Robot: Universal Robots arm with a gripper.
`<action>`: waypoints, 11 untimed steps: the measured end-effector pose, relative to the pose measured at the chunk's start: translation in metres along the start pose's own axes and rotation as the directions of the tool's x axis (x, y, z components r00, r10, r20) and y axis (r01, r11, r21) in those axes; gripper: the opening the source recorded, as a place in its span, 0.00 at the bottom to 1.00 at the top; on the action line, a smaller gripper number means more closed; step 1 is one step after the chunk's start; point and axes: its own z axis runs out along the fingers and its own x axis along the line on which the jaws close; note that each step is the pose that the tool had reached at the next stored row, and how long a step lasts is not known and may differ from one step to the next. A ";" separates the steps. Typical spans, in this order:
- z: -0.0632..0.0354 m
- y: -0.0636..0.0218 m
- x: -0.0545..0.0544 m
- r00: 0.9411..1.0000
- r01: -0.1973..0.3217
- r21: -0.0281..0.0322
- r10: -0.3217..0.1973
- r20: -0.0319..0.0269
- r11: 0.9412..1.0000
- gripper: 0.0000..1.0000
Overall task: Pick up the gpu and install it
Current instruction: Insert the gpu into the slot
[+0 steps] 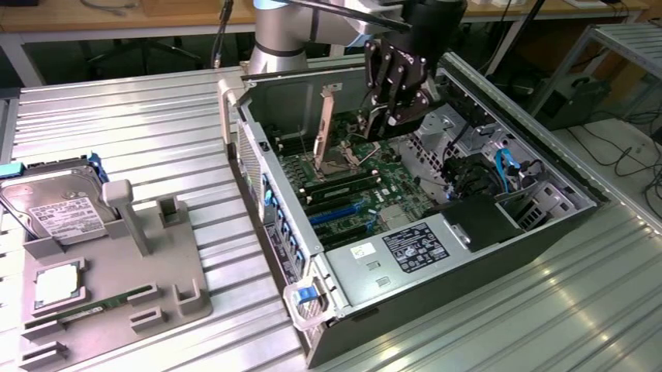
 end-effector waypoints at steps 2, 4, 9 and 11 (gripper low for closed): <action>0.0016 0.0000 0.000 1.000 0.000 0.000 0.000 0.000 1.000 0.28; 0.0033 0.0000 0.000 1.000 0.000 0.000 0.000 0.000 1.000 0.28; 0.0070 -0.0001 0.000 1.000 0.000 0.000 0.000 0.000 1.000 0.28; 0.0082 -0.0001 0.000 1.000 0.000 0.000 0.000 0.000 1.000 0.28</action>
